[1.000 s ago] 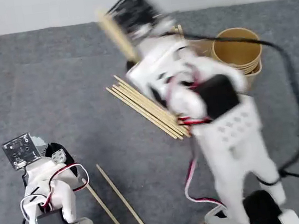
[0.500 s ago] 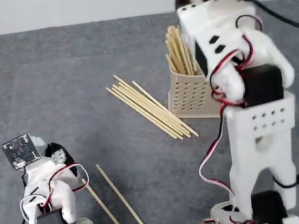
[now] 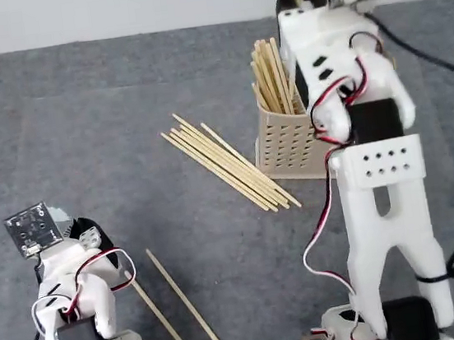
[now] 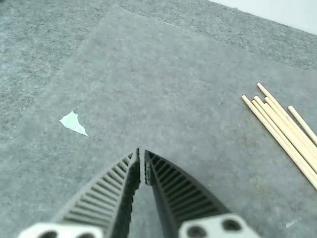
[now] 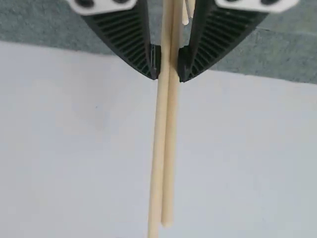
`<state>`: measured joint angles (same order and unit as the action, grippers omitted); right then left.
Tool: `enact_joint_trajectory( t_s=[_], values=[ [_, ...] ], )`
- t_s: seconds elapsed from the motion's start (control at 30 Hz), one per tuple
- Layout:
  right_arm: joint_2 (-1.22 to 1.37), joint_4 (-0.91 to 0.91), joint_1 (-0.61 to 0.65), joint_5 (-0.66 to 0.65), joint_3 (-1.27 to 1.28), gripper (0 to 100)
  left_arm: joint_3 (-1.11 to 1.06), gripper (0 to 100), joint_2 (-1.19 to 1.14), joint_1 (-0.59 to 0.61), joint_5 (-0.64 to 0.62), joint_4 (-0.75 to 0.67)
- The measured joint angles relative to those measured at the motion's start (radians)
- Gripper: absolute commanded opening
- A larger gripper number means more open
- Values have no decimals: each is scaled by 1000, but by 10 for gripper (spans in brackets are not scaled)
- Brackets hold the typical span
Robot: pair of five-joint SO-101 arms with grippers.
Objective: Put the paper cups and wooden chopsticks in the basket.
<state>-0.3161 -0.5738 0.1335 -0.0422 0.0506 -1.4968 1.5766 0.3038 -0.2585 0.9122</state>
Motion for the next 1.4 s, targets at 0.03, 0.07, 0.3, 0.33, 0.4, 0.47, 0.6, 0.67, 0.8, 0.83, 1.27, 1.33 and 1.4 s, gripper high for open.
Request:
enact_joint_trajectory(
  t_s=[0.03,0.07,0.3,0.33,0.4,0.47,0.6,0.67,0.8,0.83,1.27,1.33,1.4],
  values=[
    [-6,31,0,0,40,7,0,15,0,0,0,0],
    [-8,54,0,0,77,7,0,15,0,0,0,0],
    [-8,107,0,-6,210,162,0,16,0,0,0,0],
    [-8,95,0,-11,210,195,0,16,0,0,0,0],
    [-8,72,2,-15,210,210,0,16,0,0,0,0],
    [-29,29,2,-15,210,193,0,16,0,0,0,0],
    [-103,-118,2,-15,141,148,0,16,0,0,0,0],
    [-146,-212,25,-15,109,131,0,16,0,0,0,0],
    [-238,-446,100,-15,98,100,0,16,0,0,-2,0],
    [-259,-512,121,-15,98,89,0,16,0,0,-2,0],
    [-296,-752,400,-15,321,135,0,16,0,0,-2,0],
    [-227,-723,410,-32,321,139,0,16,0,0,-2,0],
    [-138,-687,420,-60,321,139,0,16,0,0,-2,0]
  ],
)
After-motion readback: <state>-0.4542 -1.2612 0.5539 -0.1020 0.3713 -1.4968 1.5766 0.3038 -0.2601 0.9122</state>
